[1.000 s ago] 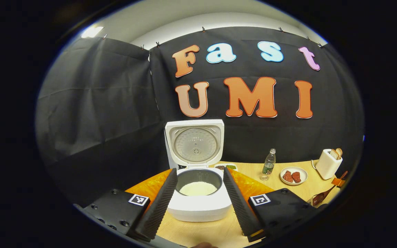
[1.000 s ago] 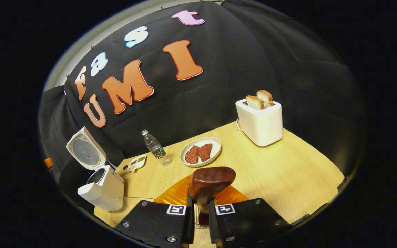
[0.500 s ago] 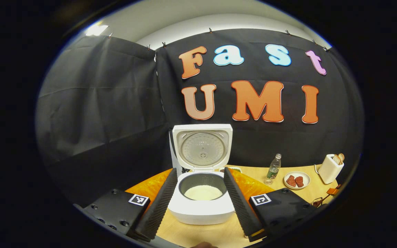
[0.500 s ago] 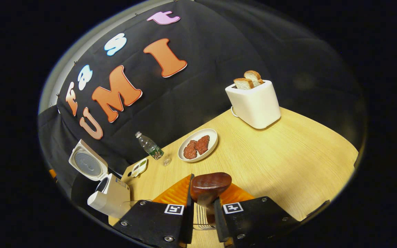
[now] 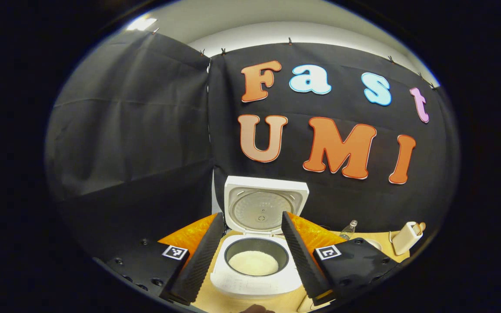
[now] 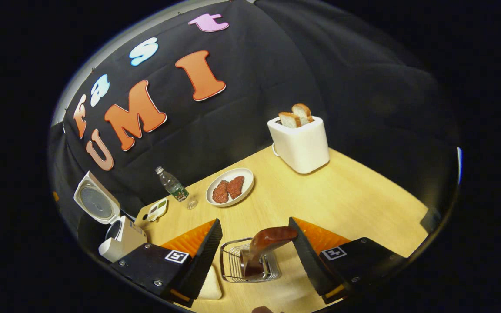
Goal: Close the left gripper, press the button to open the rice cooker; take a wooden spoon from the chopstick holder with the right hand, scoop a spoonful of rice and pour it into the rice cooker, then put the wooden spoon back into the chopstick holder.
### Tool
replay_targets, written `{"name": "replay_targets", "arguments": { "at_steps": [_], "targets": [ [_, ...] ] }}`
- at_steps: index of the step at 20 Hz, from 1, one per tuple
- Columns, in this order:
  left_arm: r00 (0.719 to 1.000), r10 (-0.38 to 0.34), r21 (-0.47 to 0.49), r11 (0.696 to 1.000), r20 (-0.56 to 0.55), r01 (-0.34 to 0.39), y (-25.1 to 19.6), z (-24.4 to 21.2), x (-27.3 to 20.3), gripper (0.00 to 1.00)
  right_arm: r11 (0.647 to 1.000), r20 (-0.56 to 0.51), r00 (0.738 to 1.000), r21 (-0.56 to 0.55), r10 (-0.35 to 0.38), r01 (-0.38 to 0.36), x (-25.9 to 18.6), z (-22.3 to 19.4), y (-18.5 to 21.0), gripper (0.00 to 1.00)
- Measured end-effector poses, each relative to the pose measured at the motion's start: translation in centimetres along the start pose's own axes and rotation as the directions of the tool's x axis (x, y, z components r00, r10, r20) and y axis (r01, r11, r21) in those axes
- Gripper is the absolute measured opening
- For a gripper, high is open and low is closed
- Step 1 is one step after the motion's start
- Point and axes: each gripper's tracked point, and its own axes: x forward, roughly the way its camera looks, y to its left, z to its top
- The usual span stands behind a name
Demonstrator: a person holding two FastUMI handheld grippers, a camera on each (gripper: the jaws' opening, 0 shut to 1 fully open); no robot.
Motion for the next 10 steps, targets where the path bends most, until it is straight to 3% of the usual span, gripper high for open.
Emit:
{"name": "replay_targets", "arguments": {
  "at_steps": [4,10],
  "targets": [
    [0.997,-0.040,0.019,0.999,-0.067,0.042,-1.3,2.2,4.9,0.91,0.995,0.093,0.994,-0.087,-0.048,0.057,-3.5,4.6,-0.5,0.95],
    [0.985,-0.103,0.004,0.994,-0.141,0.105,-3.5,3.7,13.9,0.89,0.986,0.213,0.976,-0.149,-0.045,0.078,-8.9,9.9,1.6,0.95]
  ]
}}
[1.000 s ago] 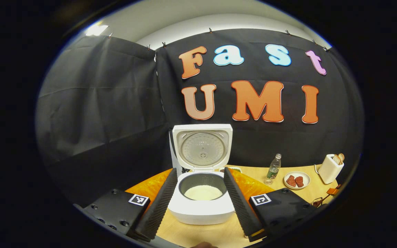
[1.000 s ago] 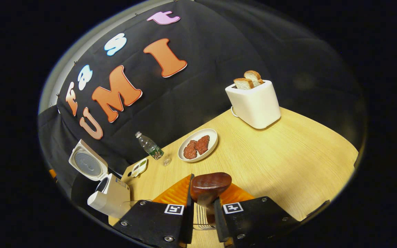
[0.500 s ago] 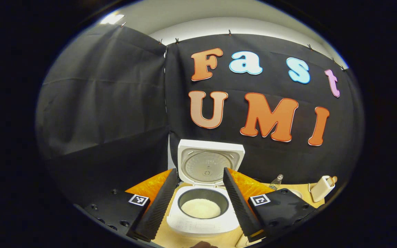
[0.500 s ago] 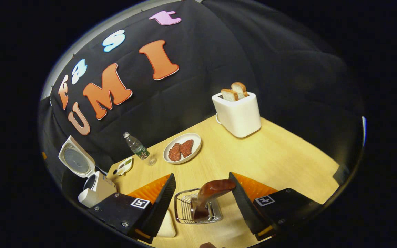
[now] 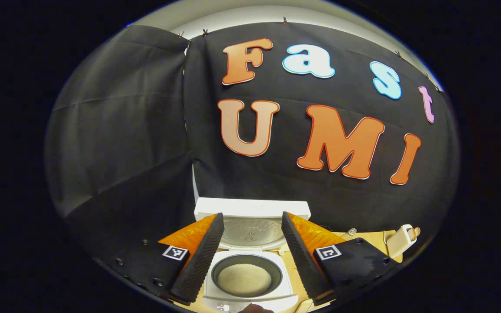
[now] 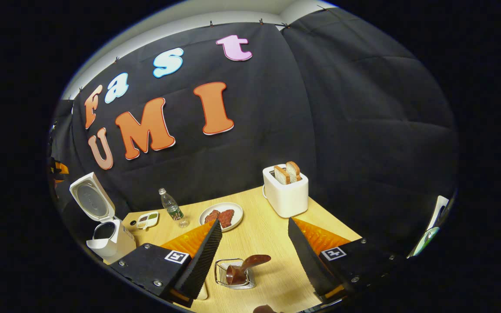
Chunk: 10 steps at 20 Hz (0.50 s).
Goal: Close the left gripper, press the button to open the rice cooker; take a wooden spoon from the chopstick holder with the right hand, scoop a spoonful of rice and pour it into the rice cooker, then put the wooden spoon back into the chopstick holder.
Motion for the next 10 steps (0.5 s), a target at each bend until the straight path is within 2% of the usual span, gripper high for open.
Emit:
{"name": "replay_targets", "arguments": {
  "at_steps": [3,7,10],
  "targets": [
    [0.999,-0.017,-0.039,0.999,-0.043,0.016,-0.3,0.6,4.3,0.93,1.000,0.030,0.999,-0.026,-0.010,0.011,-1.6,1.8,0.6,0.95],
    [0.998,0.013,0.012,1.000,-0.062,-0.012,-0.2,2.0,10.0,1.00,0.998,0.056,0.998,-0.049,-0.024,0.027,-3.0,2.8,1.6,0.95],
    [0.987,0.026,0.031,0.999,-0.158,-0.021,-0.3,0.1,13.3,1.00,0.997,0.053,0.998,-0.072,-0.029,0.033,-3.3,2.4,2.1,0.95]
  ]
}}
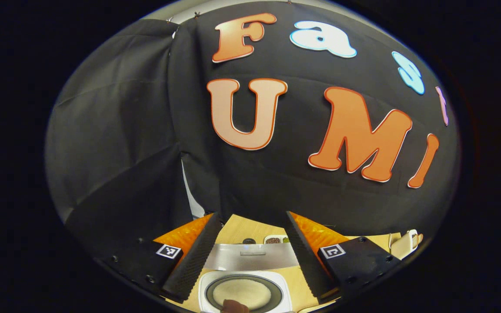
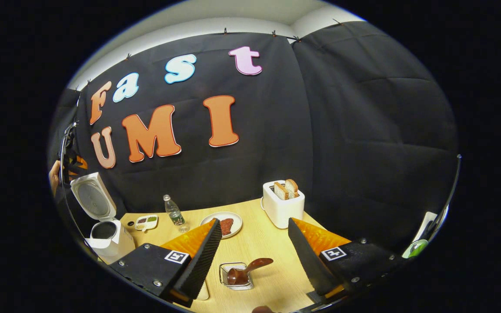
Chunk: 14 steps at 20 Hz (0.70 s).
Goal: Close the left gripper, press the button to open the rice cooker; take a wooden spoon from the chopstick holder with the right hand, scoop a spoonful of rice and pour it into the rice cooker, then put the wooden spoon back into the chopstick holder.
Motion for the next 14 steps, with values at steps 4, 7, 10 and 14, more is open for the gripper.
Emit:
{"name": "replay_targets", "arguments": {
  "at_steps": [4,7,10,14],
  "targets": [
    [0.991,0.068,0.063,0.996,-0.116,-0.061,0.6,-1.8,2.4,1.00,1.000,-0.007,1.000,-0.011,0.019,-0.019,-0.1,-0.4,1.0,0.95],
    [0.970,0.079,0.058,0.996,-0.230,-0.068,0.1,-4.0,2.1,1.00,0.999,-0.008,0.999,-0.017,0.045,-0.046,0.2,-0.5,1.8,0.95],
    [0.940,0.092,0.053,0.995,-0.329,-0.079,0.2,-7.3,-0.6,1.00,0.996,-0.020,0.996,-0.012,0.091,-0.091,0.6,-1.2,2.9,0.95],
    [0.920,0.053,0.032,0.999,-0.387,-0.045,-0.8,-12.4,-4.1,1.00,0.986,-0.051,0.985,-0.001,0.168,-0.168,1.4,-3.2,4.5,0.95]
  ]
}}
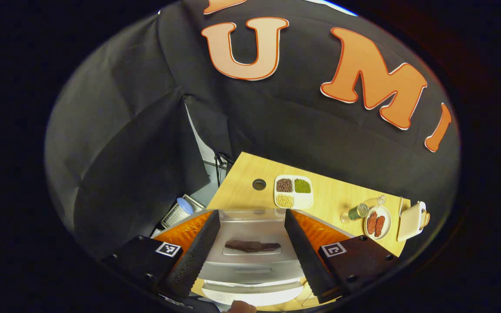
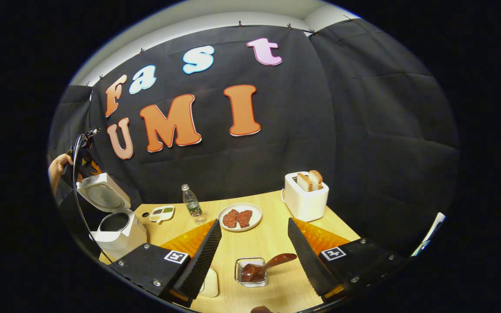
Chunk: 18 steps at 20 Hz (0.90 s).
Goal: Close the left gripper, press the button to open the rice cooker; take a wooden spoon from the chopstick holder with the right hand, scoop a spoonful of rice and pour it into the rice cooker, then put the wooden spoon back into the chopstick holder.
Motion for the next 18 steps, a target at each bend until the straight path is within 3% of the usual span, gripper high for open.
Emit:
{"name": "replay_targets", "arguments": {
  "at_steps": [6,10,13,18],
  "targets": [
    [0.990,-0.014,-0.002,1.000,-0.137,0.014,-0.1,-11.0,0.4,1.00,0.995,-0.023,0.995,-0.023,0.095,-0.096,1.5,-0.7,2.3,0.95],
    [0.976,0.046,-0.002,0.999,-0.214,-0.047,1.4,-15.3,1.2,1.00,0.987,-0.043,0.986,-0.029,0.160,-0.161,2.0,-1.1,4.5,0.95],
    [0.958,0.070,-0.055,0.995,-0.278,-0.089,1.4,-17.9,2.0,1.00,0.976,-0.071,0.976,-0.052,0.207,-0.211,2.3,-1.8,6.3,0.95],
    [0.974,0.100,-0.085,0.989,-0.204,-0.119,1.3,-18.6,2.4,1.00,0.949,-0.088,0.952,-0.099,0.292,-0.300,2.7,-1.3,10.0,0.95]
  ]
}}
